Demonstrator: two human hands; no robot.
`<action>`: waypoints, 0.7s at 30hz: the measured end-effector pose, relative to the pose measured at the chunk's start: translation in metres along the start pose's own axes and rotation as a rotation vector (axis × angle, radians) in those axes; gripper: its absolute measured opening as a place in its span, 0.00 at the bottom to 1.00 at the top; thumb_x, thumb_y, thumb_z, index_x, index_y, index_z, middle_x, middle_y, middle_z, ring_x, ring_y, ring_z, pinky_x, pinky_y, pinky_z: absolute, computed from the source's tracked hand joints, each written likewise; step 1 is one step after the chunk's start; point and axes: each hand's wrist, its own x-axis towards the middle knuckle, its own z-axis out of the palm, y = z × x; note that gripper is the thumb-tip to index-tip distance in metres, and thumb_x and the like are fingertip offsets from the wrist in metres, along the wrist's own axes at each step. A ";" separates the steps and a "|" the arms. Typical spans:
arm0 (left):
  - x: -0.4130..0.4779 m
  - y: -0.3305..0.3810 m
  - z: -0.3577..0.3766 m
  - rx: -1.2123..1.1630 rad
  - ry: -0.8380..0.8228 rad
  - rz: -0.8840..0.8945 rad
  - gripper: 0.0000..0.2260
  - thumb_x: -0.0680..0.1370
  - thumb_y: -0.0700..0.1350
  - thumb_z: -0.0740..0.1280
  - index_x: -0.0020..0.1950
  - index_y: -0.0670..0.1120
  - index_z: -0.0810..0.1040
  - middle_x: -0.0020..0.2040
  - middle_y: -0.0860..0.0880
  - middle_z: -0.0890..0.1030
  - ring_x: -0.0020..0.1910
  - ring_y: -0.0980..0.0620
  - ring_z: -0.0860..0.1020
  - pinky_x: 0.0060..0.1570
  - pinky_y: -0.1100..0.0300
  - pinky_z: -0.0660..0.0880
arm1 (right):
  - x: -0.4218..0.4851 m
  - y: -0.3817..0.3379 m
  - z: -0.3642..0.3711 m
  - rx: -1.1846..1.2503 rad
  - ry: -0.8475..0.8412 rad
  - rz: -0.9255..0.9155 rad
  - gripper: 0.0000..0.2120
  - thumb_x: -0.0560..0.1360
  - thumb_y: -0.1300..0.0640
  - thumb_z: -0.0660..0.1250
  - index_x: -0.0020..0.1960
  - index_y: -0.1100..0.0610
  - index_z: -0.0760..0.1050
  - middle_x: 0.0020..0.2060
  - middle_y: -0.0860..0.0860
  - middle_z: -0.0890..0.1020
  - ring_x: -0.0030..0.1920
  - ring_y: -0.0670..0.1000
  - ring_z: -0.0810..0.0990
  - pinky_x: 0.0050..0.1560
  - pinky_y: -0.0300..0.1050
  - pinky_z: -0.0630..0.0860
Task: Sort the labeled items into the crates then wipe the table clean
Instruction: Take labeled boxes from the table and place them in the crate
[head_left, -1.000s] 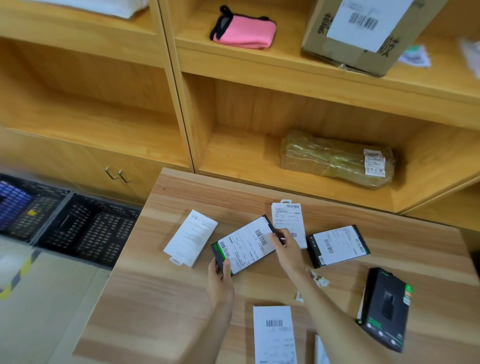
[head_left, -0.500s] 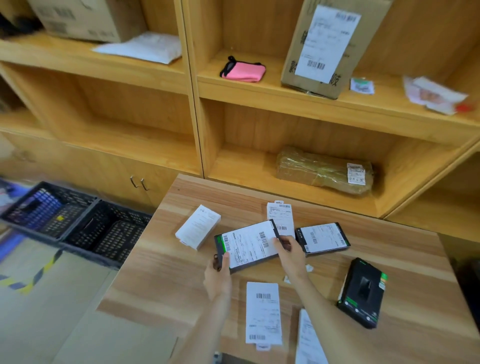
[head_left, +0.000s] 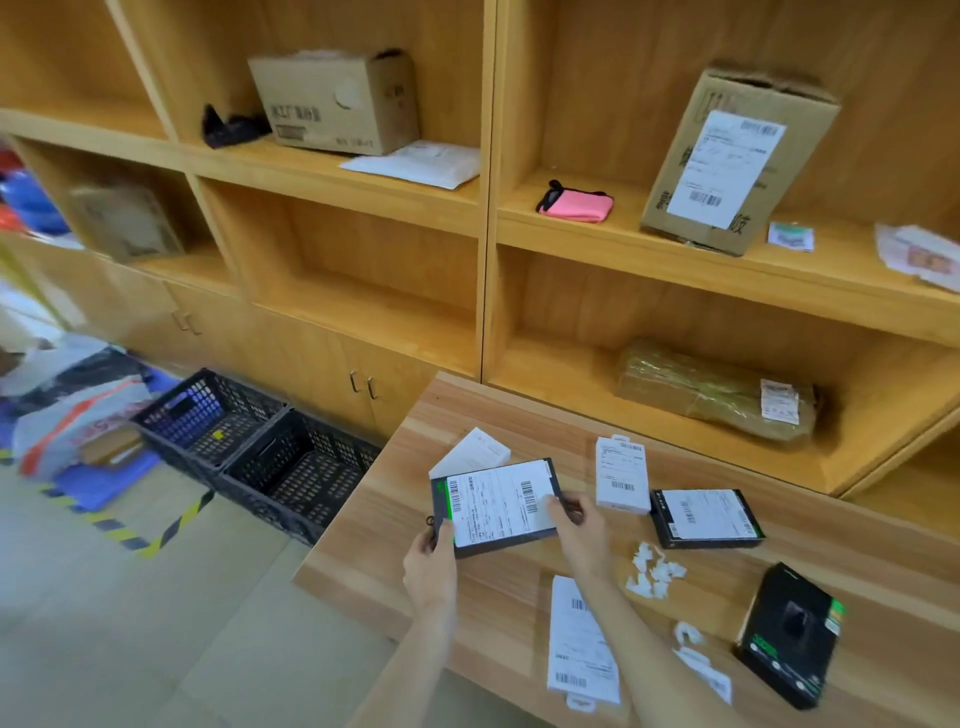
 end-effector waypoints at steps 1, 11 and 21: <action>0.008 0.002 -0.012 -0.014 0.015 0.001 0.09 0.76 0.52 0.68 0.54 0.51 0.79 0.49 0.51 0.81 0.55 0.47 0.76 0.55 0.55 0.69 | -0.003 -0.004 0.013 -0.004 -0.007 -0.011 0.08 0.76 0.47 0.70 0.51 0.49 0.78 0.47 0.46 0.85 0.49 0.45 0.82 0.51 0.49 0.80; 0.108 0.035 -0.147 -0.017 0.091 0.011 0.10 0.78 0.52 0.67 0.55 0.48 0.79 0.49 0.51 0.80 0.53 0.47 0.76 0.64 0.51 0.69 | -0.030 -0.048 0.178 -0.039 -0.095 -0.028 0.04 0.75 0.53 0.72 0.47 0.52 0.79 0.44 0.47 0.85 0.48 0.48 0.82 0.44 0.41 0.75; 0.207 0.079 -0.271 -0.045 0.084 0.000 0.17 0.75 0.55 0.67 0.58 0.46 0.80 0.53 0.51 0.85 0.55 0.48 0.80 0.66 0.48 0.71 | -0.052 -0.091 0.345 -0.101 -0.133 -0.002 0.10 0.77 0.47 0.69 0.52 0.52 0.76 0.46 0.47 0.84 0.48 0.45 0.81 0.38 0.38 0.75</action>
